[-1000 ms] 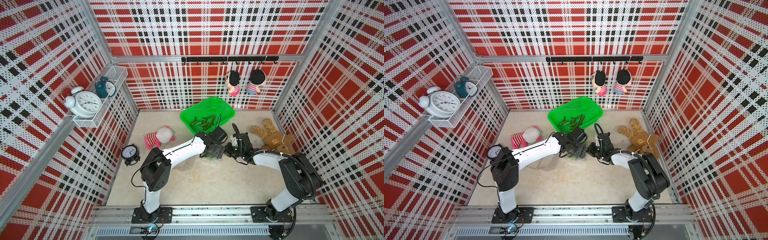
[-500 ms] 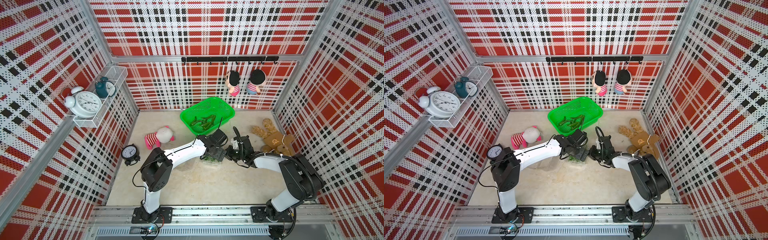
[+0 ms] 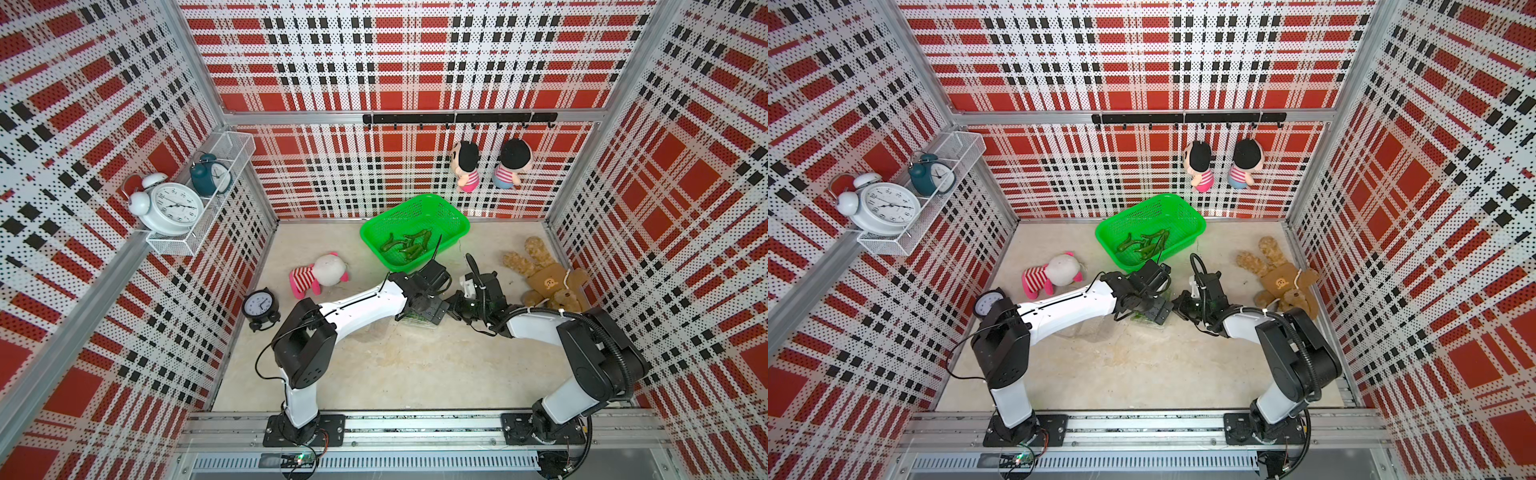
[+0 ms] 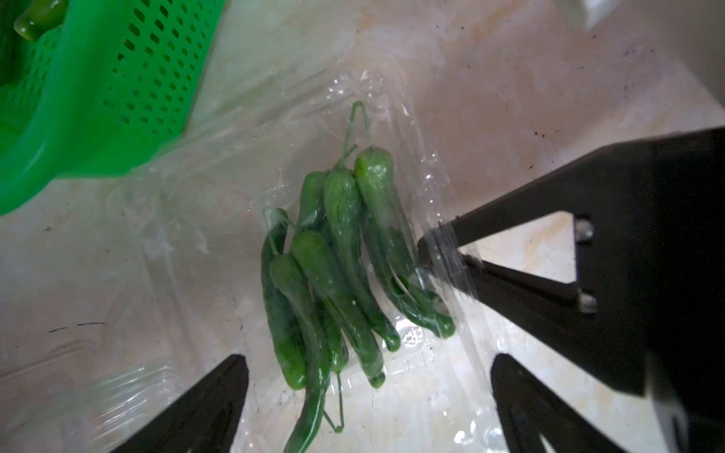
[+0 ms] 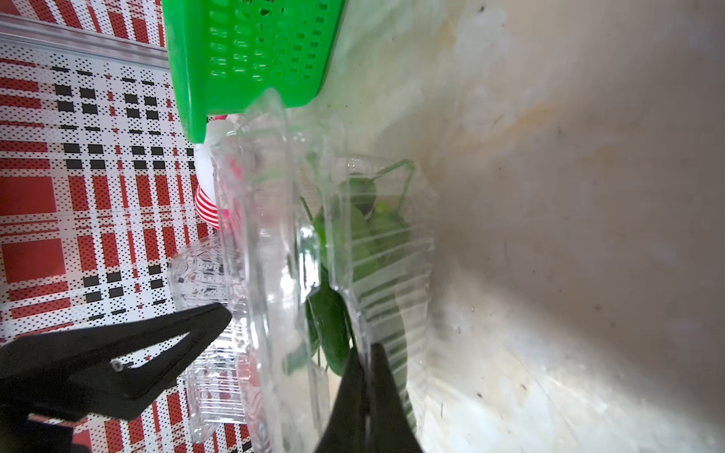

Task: Take small green peppers out of containers
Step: Open the packing box at the center of the board.

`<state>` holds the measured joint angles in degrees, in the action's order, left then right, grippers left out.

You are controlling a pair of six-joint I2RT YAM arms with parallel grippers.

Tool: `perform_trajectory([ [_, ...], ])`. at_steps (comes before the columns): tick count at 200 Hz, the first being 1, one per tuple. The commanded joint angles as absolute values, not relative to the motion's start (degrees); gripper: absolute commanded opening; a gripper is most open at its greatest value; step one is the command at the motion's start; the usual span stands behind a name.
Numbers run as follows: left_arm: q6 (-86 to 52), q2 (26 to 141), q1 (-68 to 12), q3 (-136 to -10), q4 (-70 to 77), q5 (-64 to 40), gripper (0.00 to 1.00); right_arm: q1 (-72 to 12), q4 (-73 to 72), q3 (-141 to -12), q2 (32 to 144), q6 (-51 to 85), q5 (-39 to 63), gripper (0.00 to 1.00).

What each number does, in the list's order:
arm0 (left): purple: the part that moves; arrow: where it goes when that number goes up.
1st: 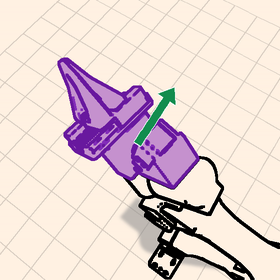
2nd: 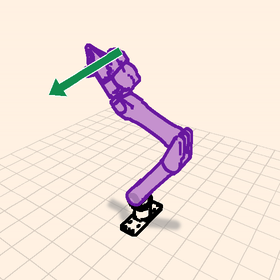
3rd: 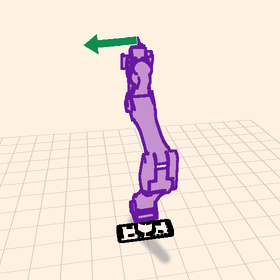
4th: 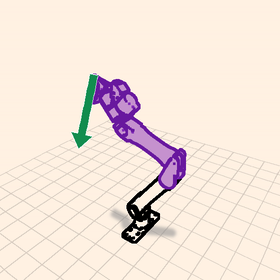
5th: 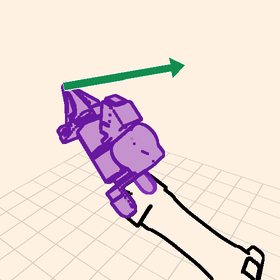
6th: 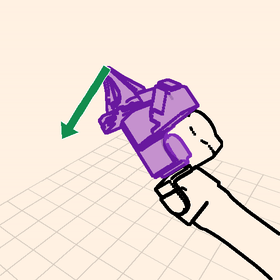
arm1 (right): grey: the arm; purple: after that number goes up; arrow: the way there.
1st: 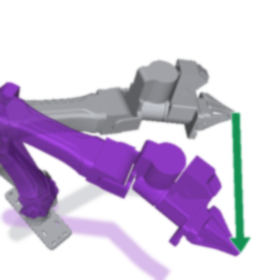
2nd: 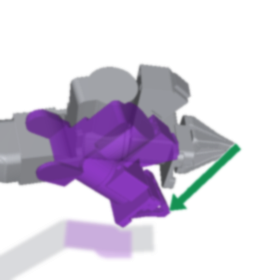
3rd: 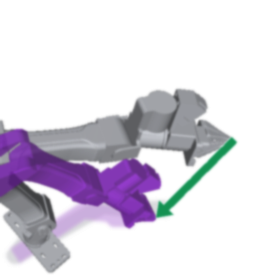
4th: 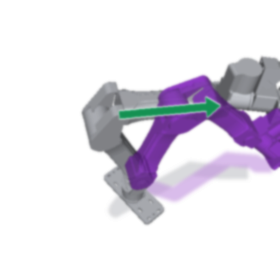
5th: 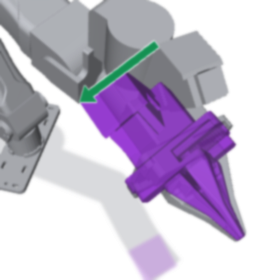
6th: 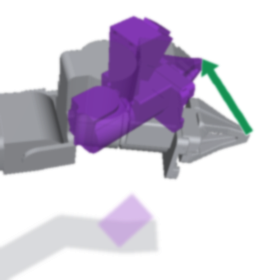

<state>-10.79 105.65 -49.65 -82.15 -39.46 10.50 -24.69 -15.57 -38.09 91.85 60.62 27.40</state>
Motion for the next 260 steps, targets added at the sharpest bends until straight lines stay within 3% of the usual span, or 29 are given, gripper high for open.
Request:
perform_trajectory([
  [1,-9.0,105.6,-49.8,-83.1,-41.0,16.8,0.99,-24.8,-16.7,-38.3,90.9,61.1,27.6,0.00],
  [31,-8.8,107.0,-50.4,-85.5,-41.7,22.5,0.99,-24.9,-15.8,-38.0,90.6,60.6,27.6,0.00],
  [82,-8.4,107.8,-50.5,-86.5,-41.7,22.2,0.98,-25.4,-15.5,-36.8,89.6,60.7,27.0,0.00],
  [159,-8.8,102.2,-50.6,-86.8,-40.3,9.0,0.98,-25.5,-15.0,-38.6,90.9,60.7,27.5,0.00],
  [260,-5.2,99.6,-51.5,-76.3,-35.4,8.4,0.98,-25.4,-15.1,-40.3,92.8,60.6,30.8,0.00],
])
